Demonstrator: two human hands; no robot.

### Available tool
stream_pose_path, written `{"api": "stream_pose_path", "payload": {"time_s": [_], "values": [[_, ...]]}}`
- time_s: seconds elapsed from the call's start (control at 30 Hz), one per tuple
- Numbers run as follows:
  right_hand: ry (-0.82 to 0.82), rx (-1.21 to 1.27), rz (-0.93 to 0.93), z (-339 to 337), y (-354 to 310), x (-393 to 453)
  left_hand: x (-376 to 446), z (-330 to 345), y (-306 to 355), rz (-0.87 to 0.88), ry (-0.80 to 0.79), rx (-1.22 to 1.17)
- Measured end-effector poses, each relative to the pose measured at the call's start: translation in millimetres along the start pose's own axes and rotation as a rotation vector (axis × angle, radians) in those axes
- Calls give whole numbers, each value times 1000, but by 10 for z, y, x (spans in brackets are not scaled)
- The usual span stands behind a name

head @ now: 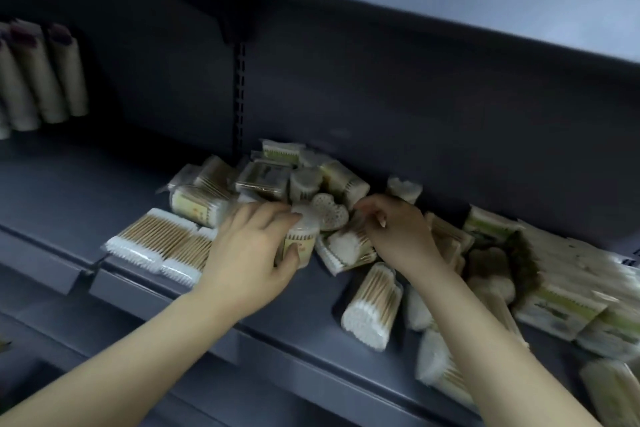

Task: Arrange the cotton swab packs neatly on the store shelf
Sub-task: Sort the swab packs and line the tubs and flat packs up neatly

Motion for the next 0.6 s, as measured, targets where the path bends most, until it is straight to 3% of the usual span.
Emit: {"api": "stream_pose_path", "payload": {"time_s": [0.47, 0.6], "values": [[-46, 88, -182, 371, -733, 112, -310, -151, -619, -265, 72, -34], [-135, 50, -240, 548, -903, 90, -369, -184, -757, -292, 32, -36]]}}
Point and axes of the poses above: each hand's wrist, its own x-axis towards the middle knuckle, its own z-axis out of the palm, y = z × x, the point moved 6 cm from there along x, towards the middle knuckle, and after that the axes turned 6 degrees about x, right-handed, at the moved point
